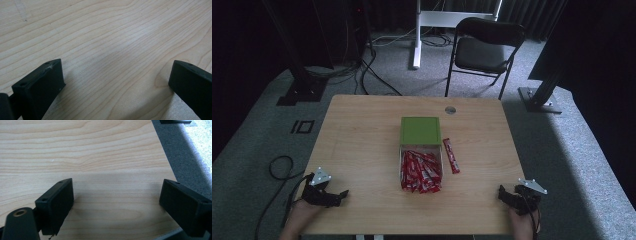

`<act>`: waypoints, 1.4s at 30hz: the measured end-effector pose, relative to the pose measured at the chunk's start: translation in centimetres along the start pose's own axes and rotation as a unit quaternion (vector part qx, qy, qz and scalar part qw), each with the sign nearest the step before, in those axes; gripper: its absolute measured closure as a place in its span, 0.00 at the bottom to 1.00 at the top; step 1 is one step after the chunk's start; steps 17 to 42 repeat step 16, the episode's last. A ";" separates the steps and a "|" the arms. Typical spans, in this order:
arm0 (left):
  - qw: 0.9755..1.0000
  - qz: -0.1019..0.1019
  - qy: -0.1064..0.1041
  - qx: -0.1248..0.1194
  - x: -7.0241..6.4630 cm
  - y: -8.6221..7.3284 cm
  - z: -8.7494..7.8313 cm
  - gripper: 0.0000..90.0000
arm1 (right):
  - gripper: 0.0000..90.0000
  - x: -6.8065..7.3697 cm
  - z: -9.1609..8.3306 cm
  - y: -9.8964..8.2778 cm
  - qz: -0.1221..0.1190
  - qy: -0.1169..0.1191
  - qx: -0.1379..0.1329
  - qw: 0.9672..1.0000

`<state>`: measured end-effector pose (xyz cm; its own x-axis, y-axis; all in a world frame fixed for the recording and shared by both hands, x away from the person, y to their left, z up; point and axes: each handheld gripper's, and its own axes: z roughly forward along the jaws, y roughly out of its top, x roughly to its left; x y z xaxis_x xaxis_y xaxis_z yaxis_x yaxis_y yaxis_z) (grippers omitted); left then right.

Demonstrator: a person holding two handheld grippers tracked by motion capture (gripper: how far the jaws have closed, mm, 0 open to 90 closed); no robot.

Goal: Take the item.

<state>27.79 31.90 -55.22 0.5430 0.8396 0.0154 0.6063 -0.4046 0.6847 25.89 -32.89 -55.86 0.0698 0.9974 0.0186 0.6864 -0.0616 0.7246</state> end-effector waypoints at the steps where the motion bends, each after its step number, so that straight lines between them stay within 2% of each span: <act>1: 1.000 0.000 0.000 0.000 0.0 0.0 0.0 0.01 | 0.13 0.0 0.0 0.0 0.000 0.000 0.000 1.000; 42: 1.000 0.000 0.000 0.000 0.0 0.0 0.0 0.01 | 0.13 0.0 0.1 0.1 -0.002 0.003 0.000 1.000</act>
